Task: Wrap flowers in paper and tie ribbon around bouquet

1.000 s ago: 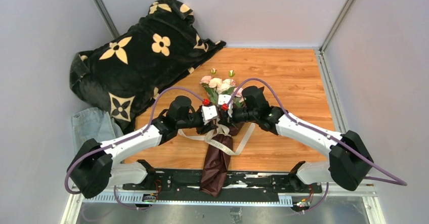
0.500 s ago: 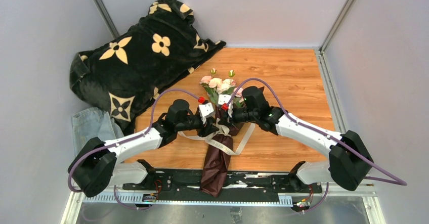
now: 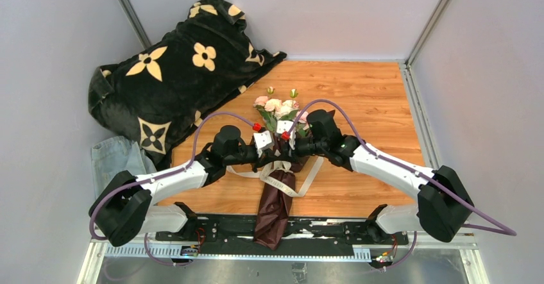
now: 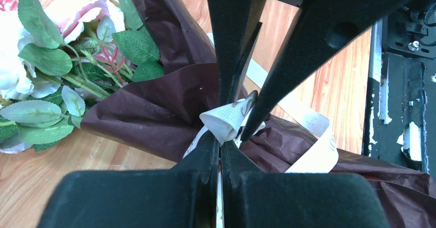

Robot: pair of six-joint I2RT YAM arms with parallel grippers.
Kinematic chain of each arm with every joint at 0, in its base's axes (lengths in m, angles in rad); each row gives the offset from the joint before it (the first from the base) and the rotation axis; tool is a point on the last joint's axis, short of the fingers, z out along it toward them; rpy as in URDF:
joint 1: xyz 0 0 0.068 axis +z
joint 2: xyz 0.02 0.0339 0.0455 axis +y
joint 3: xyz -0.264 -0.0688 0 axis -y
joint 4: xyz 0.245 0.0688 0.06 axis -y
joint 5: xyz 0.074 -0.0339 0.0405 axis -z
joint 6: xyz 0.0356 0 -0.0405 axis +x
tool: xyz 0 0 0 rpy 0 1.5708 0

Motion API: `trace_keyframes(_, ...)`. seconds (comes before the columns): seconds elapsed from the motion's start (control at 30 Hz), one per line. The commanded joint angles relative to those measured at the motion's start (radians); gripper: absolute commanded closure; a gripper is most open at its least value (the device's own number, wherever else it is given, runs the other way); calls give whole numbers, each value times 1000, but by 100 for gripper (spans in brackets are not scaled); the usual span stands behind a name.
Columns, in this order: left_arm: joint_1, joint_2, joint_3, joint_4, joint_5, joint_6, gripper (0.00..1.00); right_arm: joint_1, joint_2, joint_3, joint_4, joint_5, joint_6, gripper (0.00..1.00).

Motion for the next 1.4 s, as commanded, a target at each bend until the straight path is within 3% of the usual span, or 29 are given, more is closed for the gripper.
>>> trace_keyframes(0.0, 6, 4, 7, 35, -4, 19, 100, 9, -40, 34, -130, 38, -8, 72)
trace_keyframes(0.17, 12, -5, -15, 35, -23, 49, 100, -4, -139, -8, -190, 85, 93, 59)
trace_keyframes(0.4, 16, -25, -31, 35, -6, 52, 100, 68, -102, -96, 34, 202, 353, 70)
trace_keyframes(0.5, 18, -32, -37, 35, -6, 53, 100, 69, -54, -114, 82, 235, 388, 72)
trace_keyframes(0.7, 21, -47, -50, 35, -2, 58, 100, 70, 0, -114, 90, 367, 392, 63)
trace_keyframes(0.97, 35, -56, -52, 36, 11, 62, 100, 68, 18, -165, 85, 440, 384, 63)
trace_keyframes(1.03, 37, -57, -53, 35, 17, 63, 100, 68, 15, -172, 89, 448, 383, 68)
trace_keyframes(1.17, 49, -64, -57, 33, 53, 111, 100, 62, -9, -169, 80, 446, 371, 95)
trace_keyframes(1.2, 54, -69, -53, 7, 78, 183, 100, 56, -28, -169, 74, 438, 365, 99)
trace_keyframes(1.3, 61, -89, -39, -108, 163, 507, 100, 26, -80, -185, 69, 367, 344, 100)
trace_keyframes(1.37, 61, -80, -40, -118, 178, 618, 100, 9, -109, -203, 77, 294, 314, 100)
